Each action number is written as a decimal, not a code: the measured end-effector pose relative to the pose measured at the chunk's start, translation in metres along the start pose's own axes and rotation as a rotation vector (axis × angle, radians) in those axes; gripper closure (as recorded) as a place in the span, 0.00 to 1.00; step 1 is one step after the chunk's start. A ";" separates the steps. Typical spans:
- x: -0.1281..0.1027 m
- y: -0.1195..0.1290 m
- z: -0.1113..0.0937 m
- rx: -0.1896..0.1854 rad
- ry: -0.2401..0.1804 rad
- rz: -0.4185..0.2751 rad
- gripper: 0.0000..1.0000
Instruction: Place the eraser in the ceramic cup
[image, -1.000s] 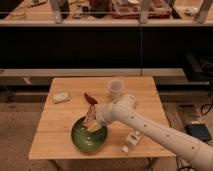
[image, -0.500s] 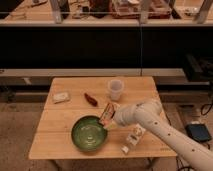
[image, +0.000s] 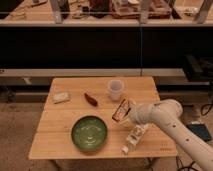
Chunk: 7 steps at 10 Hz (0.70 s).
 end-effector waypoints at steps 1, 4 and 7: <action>0.000 0.014 -0.006 -0.016 0.005 0.018 0.99; 0.018 0.054 -0.011 -0.022 0.052 0.087 0.99; 0.060 0.083 0.011 0.003 0.081 0.095 0.99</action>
